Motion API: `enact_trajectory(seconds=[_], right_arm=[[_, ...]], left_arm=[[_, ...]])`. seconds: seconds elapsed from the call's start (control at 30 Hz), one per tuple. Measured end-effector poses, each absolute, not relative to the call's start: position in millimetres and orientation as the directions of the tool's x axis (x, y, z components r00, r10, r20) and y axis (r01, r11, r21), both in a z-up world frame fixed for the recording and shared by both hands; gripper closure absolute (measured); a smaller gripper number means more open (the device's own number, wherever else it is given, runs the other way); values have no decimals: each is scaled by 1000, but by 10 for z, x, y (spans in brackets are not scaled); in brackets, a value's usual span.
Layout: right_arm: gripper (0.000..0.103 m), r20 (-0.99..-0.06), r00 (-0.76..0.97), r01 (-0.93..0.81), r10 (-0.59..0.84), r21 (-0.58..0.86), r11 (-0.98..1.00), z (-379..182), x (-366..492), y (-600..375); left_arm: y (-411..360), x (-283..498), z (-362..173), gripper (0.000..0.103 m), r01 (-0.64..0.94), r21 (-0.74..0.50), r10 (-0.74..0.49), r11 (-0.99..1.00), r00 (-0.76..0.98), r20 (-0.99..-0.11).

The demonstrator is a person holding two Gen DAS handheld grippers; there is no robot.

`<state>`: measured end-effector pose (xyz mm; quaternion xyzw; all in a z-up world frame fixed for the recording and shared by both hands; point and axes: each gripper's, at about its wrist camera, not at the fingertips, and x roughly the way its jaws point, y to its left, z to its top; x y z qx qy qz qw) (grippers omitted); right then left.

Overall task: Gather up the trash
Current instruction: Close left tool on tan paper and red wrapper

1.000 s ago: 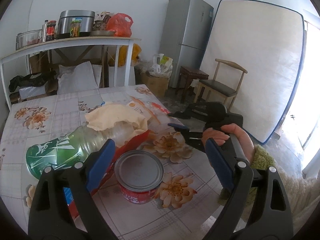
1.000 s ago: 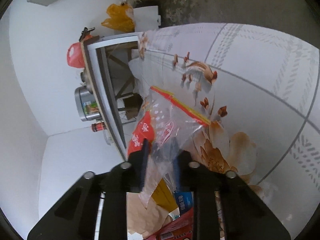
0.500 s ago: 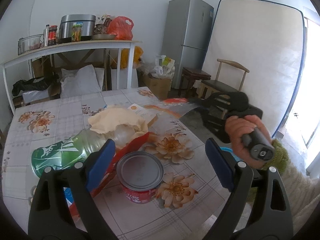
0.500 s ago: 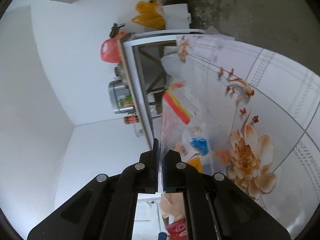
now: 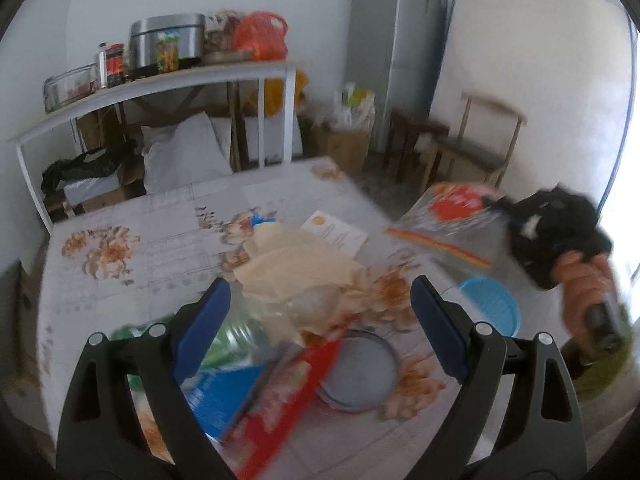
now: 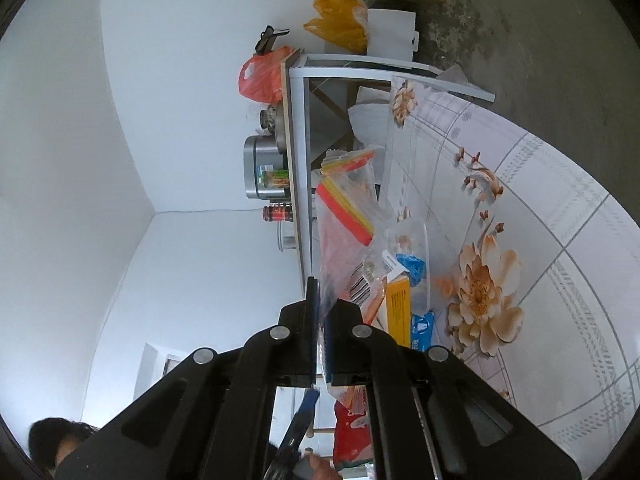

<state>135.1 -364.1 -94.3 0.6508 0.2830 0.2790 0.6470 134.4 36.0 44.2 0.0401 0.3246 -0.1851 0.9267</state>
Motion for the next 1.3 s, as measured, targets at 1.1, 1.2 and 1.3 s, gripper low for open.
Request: enact_trajectory(seconds=[1.1,1.2,1.3], right_arm=[[100,-19,707,71,707,997,-44,-1181,1320,-3707],[100,-19,708,71,706,997,-44,-1181,1316,-3709],[100,-21,708,74,706,996,-44,-1194,1316,-3706]], left_arm=[[-168,1701,371,102,426,254,-147,869,710,-689],[-116,1708,458,102,418,233,-172,878,729,-662],[-64,1706,550,103,409,213,-192,887,747,-636]])
